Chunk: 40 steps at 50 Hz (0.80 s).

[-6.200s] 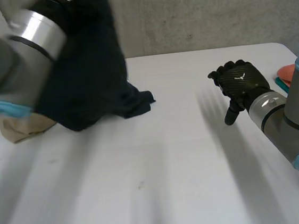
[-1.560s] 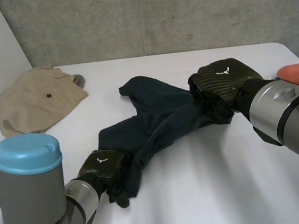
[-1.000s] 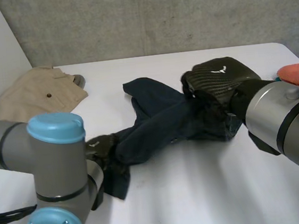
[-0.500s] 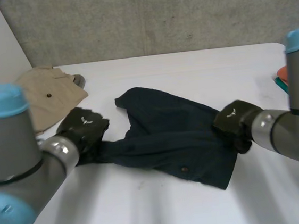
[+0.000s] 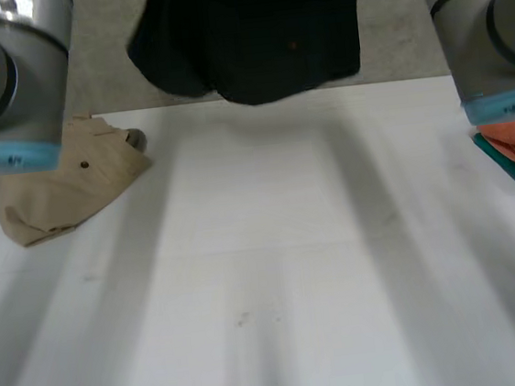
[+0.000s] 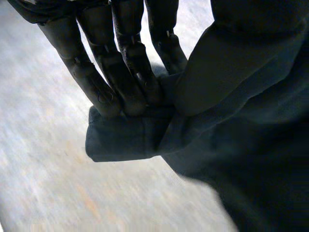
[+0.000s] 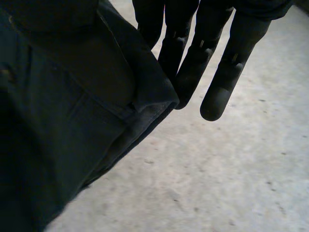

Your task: Fold the laundry.

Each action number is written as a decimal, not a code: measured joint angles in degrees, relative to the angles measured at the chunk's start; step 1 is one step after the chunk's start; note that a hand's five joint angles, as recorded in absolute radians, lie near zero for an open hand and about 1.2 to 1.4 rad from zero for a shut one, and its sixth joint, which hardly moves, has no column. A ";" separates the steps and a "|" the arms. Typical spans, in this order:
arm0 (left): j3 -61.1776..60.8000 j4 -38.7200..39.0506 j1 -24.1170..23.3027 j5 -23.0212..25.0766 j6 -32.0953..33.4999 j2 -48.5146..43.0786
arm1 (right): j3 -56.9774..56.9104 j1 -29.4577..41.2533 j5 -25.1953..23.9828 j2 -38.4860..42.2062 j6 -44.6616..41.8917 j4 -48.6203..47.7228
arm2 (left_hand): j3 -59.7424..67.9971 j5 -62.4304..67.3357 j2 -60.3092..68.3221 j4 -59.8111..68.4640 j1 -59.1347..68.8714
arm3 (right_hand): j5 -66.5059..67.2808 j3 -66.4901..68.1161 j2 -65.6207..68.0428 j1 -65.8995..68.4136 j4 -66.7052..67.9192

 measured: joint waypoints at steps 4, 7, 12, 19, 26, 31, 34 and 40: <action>-8.47 -2.04 0.20 -0.24 -0.32 2.09 | 6.16 0.02 -1.36 -0.48 0.14 -0.03 | 0.03 0.00 0.01 0.00 0.00 | 0.00 0.08 0.00 0.00 0.00; -17.10 -3.31 0.02 -0.84 -0.13 3.23 | 12.83 -0.20 -1.87 -0.17 0.32 0.36 | 0.03 0.00 0.02 0.00 0.00 | -0.01 0.08 0.00 0.00 0.00; -26.05 -3.97 -0.65 -1.55 0.49 3.45 | 20.67 -0.71 -2.39 1.56 0.52 0.71 | 0.03 0.00 0.02 0.00 0.00 | -0.01 0.08 0.00 0.00 0.00; -41.57 -5.41 -2.75 -2.58 3.07 1.39 | 34.71 -1.87 -3.06 8.18 -0.48 1.75 | 0.03 0.00 0.02 0.00 0.00 | 0.00 0.08 0.00 0.00 0.00; -47.72 -10.89 -3.59 -4.46 4.28 2.85 | 41.18 -2.48 -2.96 7.64 -4.12 6.76 | 0.03 0.40 0.02 0.00 0.00 | 0.00 0.08 0.53 0.00 0.00; -50.11 -19.73 -4.70 -5.76 3.75 7.98 | 43.19 -3.35 -2.60 1.34 -9.01 18.48 | 0.03 0.80 0.02 0.00 0.00 | 0.00 0.08 0.53 0.00 0.00; -50.91 -26.25 -5.87 -5.96 2.72 10.87 | 43.10 -4.01 -2.49 -2.21 -11.39 26.59 | 0.03 1.00 0.02 0.00 0.36 | 0.00 0.08 0.53 0.00 0.00; -51.27 -37.46 -8.48 -6.05 -0.81 13.98 | 41.06 -4.92 -2.26 -7.18 -15.54 45.12 | 0.03 1.02 0.02 0.01 0.36 | 0.00 0.08 0.53 0.00 0.00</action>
